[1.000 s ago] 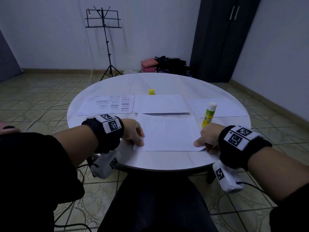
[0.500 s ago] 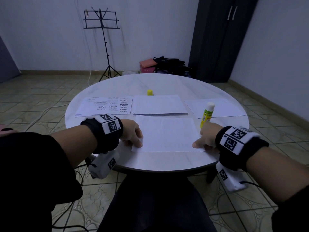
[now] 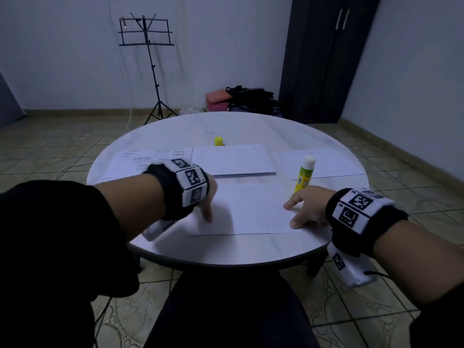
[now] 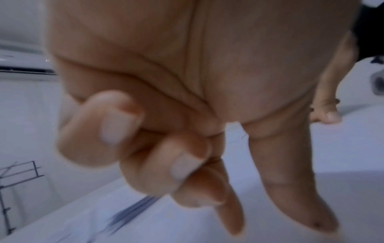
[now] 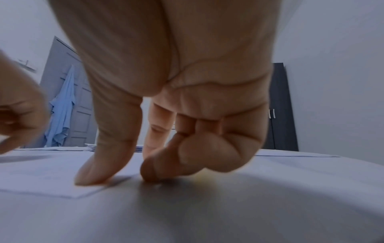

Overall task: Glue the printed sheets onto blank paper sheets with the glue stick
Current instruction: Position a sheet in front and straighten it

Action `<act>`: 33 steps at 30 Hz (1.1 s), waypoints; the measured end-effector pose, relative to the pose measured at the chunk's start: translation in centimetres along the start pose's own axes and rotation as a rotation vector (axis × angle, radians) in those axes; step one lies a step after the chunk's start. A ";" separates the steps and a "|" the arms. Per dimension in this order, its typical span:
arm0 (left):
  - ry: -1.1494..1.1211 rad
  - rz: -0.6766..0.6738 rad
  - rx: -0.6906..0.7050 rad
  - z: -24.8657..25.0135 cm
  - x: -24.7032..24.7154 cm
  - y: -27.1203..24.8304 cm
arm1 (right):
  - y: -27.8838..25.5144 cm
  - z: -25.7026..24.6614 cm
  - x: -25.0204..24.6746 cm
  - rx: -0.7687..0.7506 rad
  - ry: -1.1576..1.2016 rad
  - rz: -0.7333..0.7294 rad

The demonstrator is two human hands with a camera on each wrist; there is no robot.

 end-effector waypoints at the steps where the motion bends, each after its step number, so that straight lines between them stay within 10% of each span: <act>1: 0.008 0.039 0.014 0.9 -1.1 0.2 | 0.1 0.0 0.0 -0.004 0.001 0.000; 9: -0.156 0.132 0.234 8.1 -3.8 2.4 | 0.8 0.3 0.0 -0.007 0.016 -0.017; 23: -0.212 -0.033 0.130 -2.6 4.3 0.4 | 1.0 -0.4 0.1 0.021 -0.077 -0.041; 33: -0.194 -0.034 0.094 -3.6 5.3 -0.3 | 0.0 -6.5 1.8 -0.042 -0.611 -0.016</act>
Point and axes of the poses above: each hand's wrist, its own y-axis towards the middle knuckle, its own x-axis out of the palm, z = x × y, the point moved 3 cm from there along y, towards the middle knuckle, and after that the axes turned 15 degrees about y, right-handed, at the moved point
